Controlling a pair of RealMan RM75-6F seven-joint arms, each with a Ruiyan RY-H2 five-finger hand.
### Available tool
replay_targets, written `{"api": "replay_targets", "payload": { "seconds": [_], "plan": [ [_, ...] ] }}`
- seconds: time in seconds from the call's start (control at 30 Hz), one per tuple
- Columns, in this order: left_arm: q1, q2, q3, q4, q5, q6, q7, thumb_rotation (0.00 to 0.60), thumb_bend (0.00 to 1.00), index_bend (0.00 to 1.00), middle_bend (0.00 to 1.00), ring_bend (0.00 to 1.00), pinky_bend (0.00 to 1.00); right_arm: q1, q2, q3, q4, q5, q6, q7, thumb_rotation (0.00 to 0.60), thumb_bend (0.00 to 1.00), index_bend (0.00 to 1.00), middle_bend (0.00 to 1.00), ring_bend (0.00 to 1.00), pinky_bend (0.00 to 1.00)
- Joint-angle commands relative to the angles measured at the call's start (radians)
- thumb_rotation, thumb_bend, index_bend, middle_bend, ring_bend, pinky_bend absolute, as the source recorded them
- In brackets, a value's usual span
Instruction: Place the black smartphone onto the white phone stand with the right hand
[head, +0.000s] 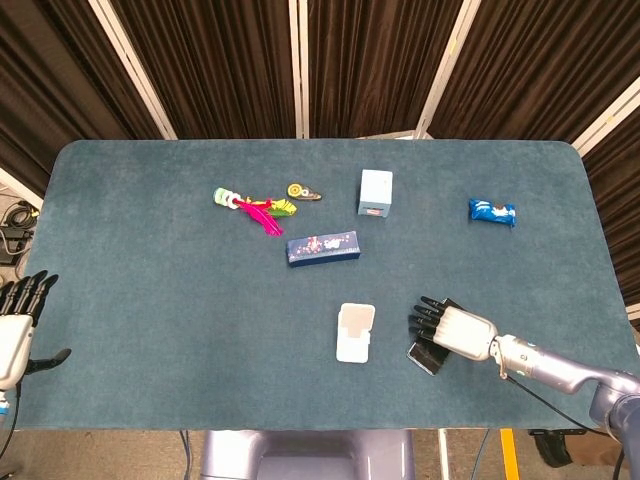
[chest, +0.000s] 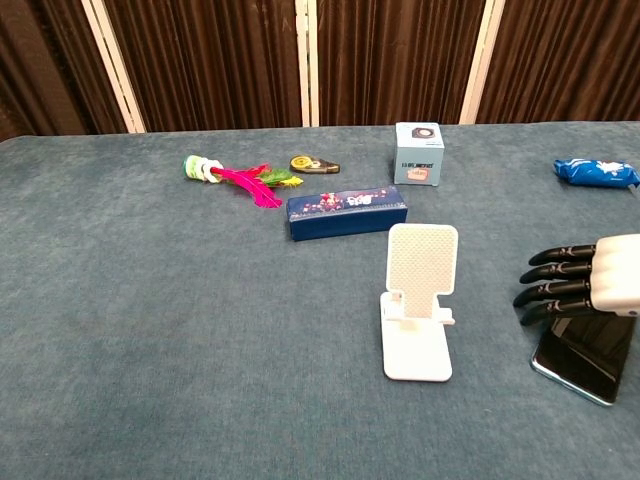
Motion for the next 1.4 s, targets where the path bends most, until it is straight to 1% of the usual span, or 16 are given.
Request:
{"api": "replay_targets", "payload": {
  "seconds": [0.03, 0.1, 0.13, 0.23, 0.3, 0.37, 0.57, 0.7, 0.8, 0.9, 0.97, 1.07, 1.17, 1.3, 1.33, 1.4],
  "plan": [
    [-0.001, 0.000, 0.001, 0.000, 0.001, -0.001, 0.000, 0.600, 0.00, 0.00, 0.00, 0.00, 0.00, -0.001, -0.021, -0.016, 0.034, 0.001, 0.020, 0.026, 0.600, 0.04, 0.25, 0.26, 0.12, 0.08],
    [-0.001, -0.002, 0.001, 0.001, 0.001, 0.000, 0.003, 0.600, 0.00, 0.00, 0.00, 0.00, 0.00, -0.005, -0.033, -0.021, 0.055, 0.002, 0.038, 0.038, 0.600, 0.11, 0.33, 0.33, 0.18, 0.14],
    [-0.001, -0.002, 0.001, 0.001, 0.001, 0.000, 0.004, 0.600, 0.00, 0.00, 0.00, 0.00, 0.00, -0.007, -0.039, -0.023, 0.066, 0.003, 0.048, 0.044, 0.600, 0.16, 0.38, 0.38, 0.23, 0.19],
    [-0.002, -0.003, 0.002, 0.001, 0.000, -0.001, 0.005, 0.600, 0.00, 0.00, 0.00, 0.00, 0.00, -0.012, -0.049, -0.027, 0.086, 0.006, 0.073, 0.061, 0.600, 0.28, 0.47, 0.48, 0.34, 0.33],
    [-0.003, -0.004, 0.003, 0.002, -0.001, -0.003, 0.007, 0.600, 0.00, 0.00, 0.00, 0.00, 0.00, -0.018, -0.057, -0.029, 0.105, 0.008, 0.096, 0.071, 0.600, 0.34, 0.52, 0.52, 0.39, 0.39],
    [-0.004, -0.005, 0.003, 0.001, -0.001, -0.004, 0.008, 0.600, 0.00, 0.00, 0.00, 0.00, 0.00, -0.023, -0.064, -0.033, 0.129, 0.012, 0.118, 0.082, 0.600, 0.39, 0.56, 0.55, 0.42, 0.42],
    [-0.005, -0.004, 0.004, 0.000, -0.001, -0.005, 0.006, 0.600, 0.00, 0.00, 0.00, 0.00, 0.00, -0.042, -0.070, -0.033, 0.181, 0.023, 0.192, 0.082, 0.600, 0.40, 0.59, 0.57, 0.44, 0.44],
    [-0.004, -0.002, 0.007, -0.002, 0.005, -0.004, 0.004, 0.600, 0.00, 0.00, 0.00, 0.00, 0.00, -0.053, -0.066, -0.028, 0.207, 0.027, 0.242, 0.037, 0.600, 0.40, 0.59, 0.57, 0.44, 0.44],
    [-0.004, 0.000, 0.009, -0.005, 0.008, -0.004, 0.001, 0.600, 0.00, 0.00, 0.00, 0.00, 0.00, -0.059, -0.053, -0.020, 0.206, 0.032, 0.283, -0.007, 0.600, 0.40, 0.59, 0.57, 0.44, 0.44],
    [-0.003, 0.002, 0.011, -0.008, 0.014, 0.000, -0.002, 0.600, 0.00, 0.00, 0.00, 0.00, 0.00, -0.058, -0.033, -0.007, 0.190, 0.033, 0.326, -0.076, 0.600, 0.40, 0.59, 0.57, 0.44, 0.44],
    [-0.002, 0.004, 0.012, -0.009, 0.017, 0.002, -0.005, 0.600, 0.00, 0.00, 0.00, 0.00, 0.00, -0.055, -0.017, 0.008, 0.171, 0.034, 0.354, -0.143, 0.600, 0.40, 0.59, 0.57, 0.45, 0.45],
    [-0.002, 0.006, 0.011, -0.008, 0.018, 0.002, -0.012, 0.600, 0.00, 0.00, 0.00, 0.00, 0.00, -0.051, 0.014, 0.047, 0.126, 0.035, 0.415, -0.317, 0.600, 0.40, 0.59, 0.57, 0.46, 0.45],
    [-0.003, 0.008, 0.011, -0.008, 0.018, 0.001, -0.016, 0.600, 0.00, 0.00, 0.00, 0.00, 0.00, -0.038, 0.044, 0.071, 0.086, 0.022, 0.453, -0.454, 0.600, 0.40, 0.58, 0.56, 0.46, 0.45],
    [-0.003, 0.012, 0.010, -0.008, 0.018, 0.001, -0.024, 0.600, 0.00, 0.00, 0.00, 0.00, 0.00, -0.016, 0.099, 0.092, -0.030, -0.002, 0.467, -0.612, 0.600, 0.40, 0.58, 0.56, 0.46, 0.45],
    [-0.003, 0.012, 0.010, -0.007, 0.017, 0.000, -0.027, 0.600, 0.00, 0.00, 0.00, 0.00, 0.00, -0.003, 0.123, 0.098, -0.087, -0.019, 0.463, -0.680, 0.600, 0.40, 0.58, 0.56, 0.46, 0.45],
    [-0.003, 0.014, 0.009, -0.006, 0.015, -0.002, -0.031, 0.600, 0.00, 0.00, 0.00, 0.00, 0.00, 0.018, 0.154, 0.105, -0.166, -0.047, 0.448, -0.765, 0.600, 0.40, 0.58, 0.57, 0.46, 0.45]
  ]
}}
